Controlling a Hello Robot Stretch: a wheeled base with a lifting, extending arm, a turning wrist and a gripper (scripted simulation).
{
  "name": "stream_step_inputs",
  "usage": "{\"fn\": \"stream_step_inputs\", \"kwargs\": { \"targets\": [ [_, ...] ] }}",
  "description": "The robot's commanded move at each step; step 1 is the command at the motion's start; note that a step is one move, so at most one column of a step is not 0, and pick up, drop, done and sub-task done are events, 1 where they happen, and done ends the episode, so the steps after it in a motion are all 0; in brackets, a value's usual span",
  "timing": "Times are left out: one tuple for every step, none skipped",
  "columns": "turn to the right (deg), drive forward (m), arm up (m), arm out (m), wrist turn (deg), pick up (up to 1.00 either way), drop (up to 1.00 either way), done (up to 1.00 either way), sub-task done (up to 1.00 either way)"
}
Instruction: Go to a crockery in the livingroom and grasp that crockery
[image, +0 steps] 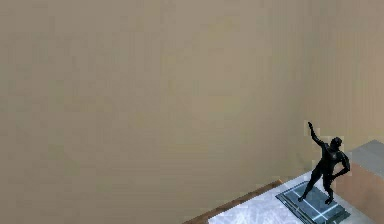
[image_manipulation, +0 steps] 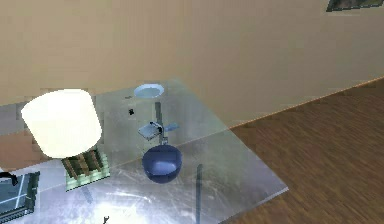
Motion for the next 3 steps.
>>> {"fn": "stream_step_inputs", "kwargs": {
  "targets": [
    [0.0, 0.00, 0.50, 0.00, 0.0, 0.00, 0.00, 0.00, 0.00],
    [0.0, 0.00, 0.36, 0.00, 0.0, 0.00, 0.00, 0.00, 0.00],
    [0.0, 0.00, 0.00, 0.20, 0.0, 0.00, 0.00, 0.00, 0.00]
  ]
}}
